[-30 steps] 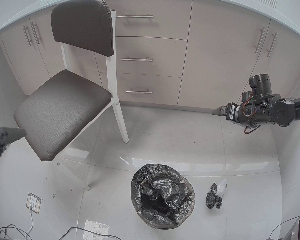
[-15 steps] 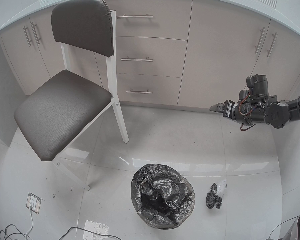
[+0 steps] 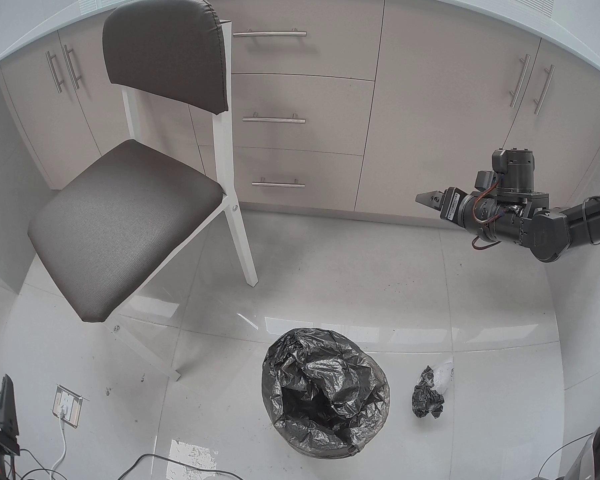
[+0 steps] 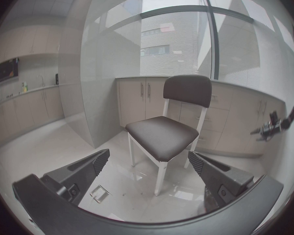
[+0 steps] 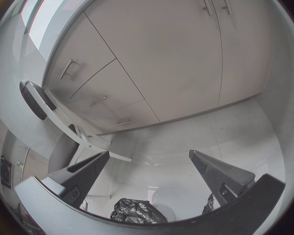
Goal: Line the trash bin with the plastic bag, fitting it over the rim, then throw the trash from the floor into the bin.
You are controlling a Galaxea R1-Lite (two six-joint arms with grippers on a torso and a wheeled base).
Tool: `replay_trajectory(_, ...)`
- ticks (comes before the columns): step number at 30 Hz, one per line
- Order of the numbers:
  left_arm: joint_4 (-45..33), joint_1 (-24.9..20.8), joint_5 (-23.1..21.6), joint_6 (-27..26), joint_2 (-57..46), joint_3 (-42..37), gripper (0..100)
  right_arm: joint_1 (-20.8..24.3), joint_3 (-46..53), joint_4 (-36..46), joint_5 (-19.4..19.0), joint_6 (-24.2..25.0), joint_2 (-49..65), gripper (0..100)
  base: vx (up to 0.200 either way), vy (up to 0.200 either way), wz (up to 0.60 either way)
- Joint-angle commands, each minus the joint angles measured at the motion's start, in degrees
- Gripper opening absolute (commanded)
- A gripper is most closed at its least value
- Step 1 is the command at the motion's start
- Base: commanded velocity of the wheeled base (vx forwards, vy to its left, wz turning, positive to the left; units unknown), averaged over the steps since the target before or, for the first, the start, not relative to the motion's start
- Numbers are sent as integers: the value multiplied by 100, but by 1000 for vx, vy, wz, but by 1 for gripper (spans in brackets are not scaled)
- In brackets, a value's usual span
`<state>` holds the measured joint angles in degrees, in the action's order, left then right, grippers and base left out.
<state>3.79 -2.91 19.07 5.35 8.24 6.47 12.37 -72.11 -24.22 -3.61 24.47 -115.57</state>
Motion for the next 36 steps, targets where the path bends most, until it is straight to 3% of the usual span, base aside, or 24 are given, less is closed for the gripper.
replay_trajectory(1,289,28,-8,-377,-349,-647,100,-42,-102,-206,-35,49,-186,100,0,0,0)
replay_trajectory(5,52,28,-87,-395,-349,-647,100,-139,-242,-206,-35,23,-361,100,0,0,0)
replay_trajectory(11,-28,54,-1335,-500,-385,-647,100,-165,-445,-206,-35,5,-607,100,0,0,0)
replay_trajectory(14,-581,230,-2100,-491,-437,-445,100,-121,-480,-214,-43,41,-607,100,0,0,0)
replay_trajectory(20,-731,406,-2188,-553,-429,-375,100,-121,-453,-311,-43,32,-599,100,0,0,0)
replay_trajectory(25,-731,441,-1643,-526,-464,-375,100,-156,-260,-522,-43,49,-563,100,0,0,0)
replay_trajectory(36,-397,133,-1775,-518,-481,-639,100,-227,-75,-601,-43,49,-335,100,0,0,0)
